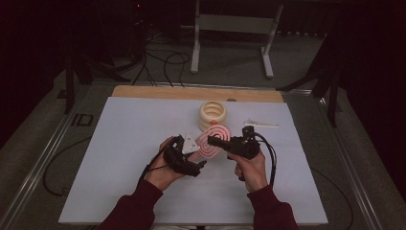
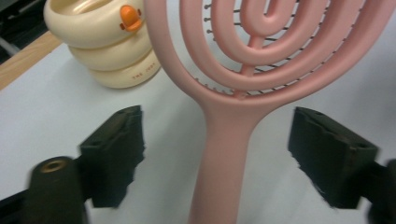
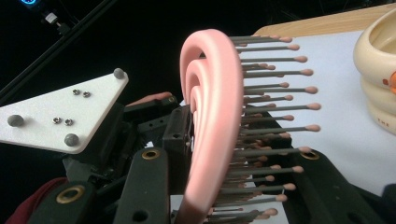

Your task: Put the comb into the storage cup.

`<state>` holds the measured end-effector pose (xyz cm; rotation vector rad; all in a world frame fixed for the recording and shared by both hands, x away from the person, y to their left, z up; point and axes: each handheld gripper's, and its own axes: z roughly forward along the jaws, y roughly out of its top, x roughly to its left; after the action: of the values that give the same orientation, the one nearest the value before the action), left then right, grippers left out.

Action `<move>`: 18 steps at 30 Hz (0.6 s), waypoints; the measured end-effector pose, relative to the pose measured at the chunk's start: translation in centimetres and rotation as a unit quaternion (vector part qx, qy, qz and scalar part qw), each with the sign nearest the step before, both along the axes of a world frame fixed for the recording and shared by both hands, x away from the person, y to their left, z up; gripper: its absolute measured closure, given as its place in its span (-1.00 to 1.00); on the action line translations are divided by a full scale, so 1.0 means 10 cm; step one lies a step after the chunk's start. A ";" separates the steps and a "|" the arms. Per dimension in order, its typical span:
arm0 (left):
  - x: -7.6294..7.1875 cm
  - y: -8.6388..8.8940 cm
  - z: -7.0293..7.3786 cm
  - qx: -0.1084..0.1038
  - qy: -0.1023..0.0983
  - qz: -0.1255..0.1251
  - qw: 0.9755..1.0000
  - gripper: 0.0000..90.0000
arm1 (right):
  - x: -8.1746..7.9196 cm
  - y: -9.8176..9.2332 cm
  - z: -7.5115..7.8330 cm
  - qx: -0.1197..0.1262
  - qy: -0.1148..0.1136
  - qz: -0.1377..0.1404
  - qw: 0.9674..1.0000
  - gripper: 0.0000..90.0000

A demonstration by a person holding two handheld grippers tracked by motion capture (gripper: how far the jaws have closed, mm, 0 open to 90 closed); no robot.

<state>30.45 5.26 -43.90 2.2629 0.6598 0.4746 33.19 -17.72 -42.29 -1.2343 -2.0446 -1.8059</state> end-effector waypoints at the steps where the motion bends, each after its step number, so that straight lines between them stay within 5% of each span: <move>1: 0.00 0.00 0.00 0.000 -0.002 0.002 1.000 -0.67 | 0.00 0.00 0.00 0.000 0.000 0.000 1.000 0.42; 18: -0.03 0.08 0.02 -0.013 -0.013 0.014 1.000 -0.83 | 0.03 -0.03 0.00 -0.001 -0.001 -0.007 1.000 0.42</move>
<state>30.11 6.10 -43.73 2.2214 0.6804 0.5048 33.46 -18.06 -42.27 -1.2513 -2.0437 -1.8121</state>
